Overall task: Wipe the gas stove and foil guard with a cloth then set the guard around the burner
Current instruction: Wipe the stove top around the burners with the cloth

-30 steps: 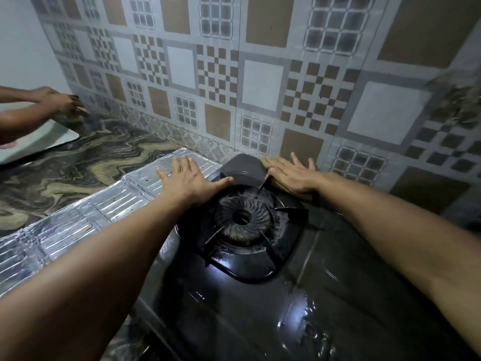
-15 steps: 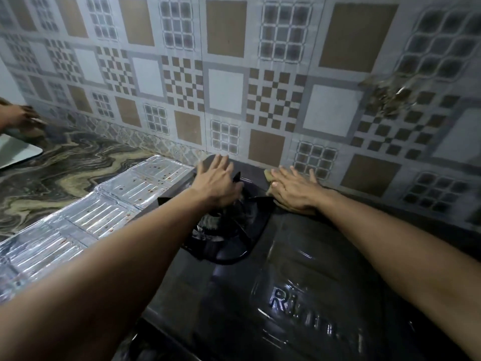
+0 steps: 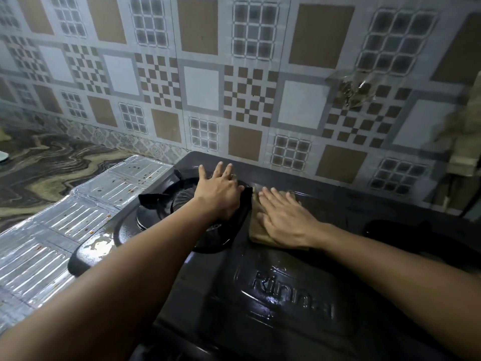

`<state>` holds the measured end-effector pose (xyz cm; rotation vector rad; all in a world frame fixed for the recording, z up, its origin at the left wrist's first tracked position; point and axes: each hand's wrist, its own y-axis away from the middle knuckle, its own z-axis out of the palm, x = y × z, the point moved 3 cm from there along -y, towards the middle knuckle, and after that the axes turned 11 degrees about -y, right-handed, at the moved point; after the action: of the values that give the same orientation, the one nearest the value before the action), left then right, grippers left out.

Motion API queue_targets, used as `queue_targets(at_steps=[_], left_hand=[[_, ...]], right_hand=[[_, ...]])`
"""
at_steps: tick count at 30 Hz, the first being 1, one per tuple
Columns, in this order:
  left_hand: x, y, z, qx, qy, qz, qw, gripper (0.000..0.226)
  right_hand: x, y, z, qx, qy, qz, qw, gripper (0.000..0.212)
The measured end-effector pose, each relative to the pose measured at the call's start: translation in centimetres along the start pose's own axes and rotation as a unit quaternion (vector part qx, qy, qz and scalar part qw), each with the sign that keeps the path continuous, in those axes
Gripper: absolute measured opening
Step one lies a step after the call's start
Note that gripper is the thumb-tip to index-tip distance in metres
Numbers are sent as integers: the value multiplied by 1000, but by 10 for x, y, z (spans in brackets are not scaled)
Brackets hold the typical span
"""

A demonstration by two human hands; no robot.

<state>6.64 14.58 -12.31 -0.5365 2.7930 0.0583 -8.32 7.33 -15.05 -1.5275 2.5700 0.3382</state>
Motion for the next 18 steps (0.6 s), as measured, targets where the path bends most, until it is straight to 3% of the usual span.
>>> queue_targets(at_steps=[11, 18], left_hand=[[-1, 0, 5, -17, 15, -2, 1000, 48], [0, -5, 8, -6, 58, -37, 998, 48]], right_hand=[[87, -79, -33, 65, -78, 199, 975, 61], [54, -45, -19, 25, -26, 133, 990, 67]])
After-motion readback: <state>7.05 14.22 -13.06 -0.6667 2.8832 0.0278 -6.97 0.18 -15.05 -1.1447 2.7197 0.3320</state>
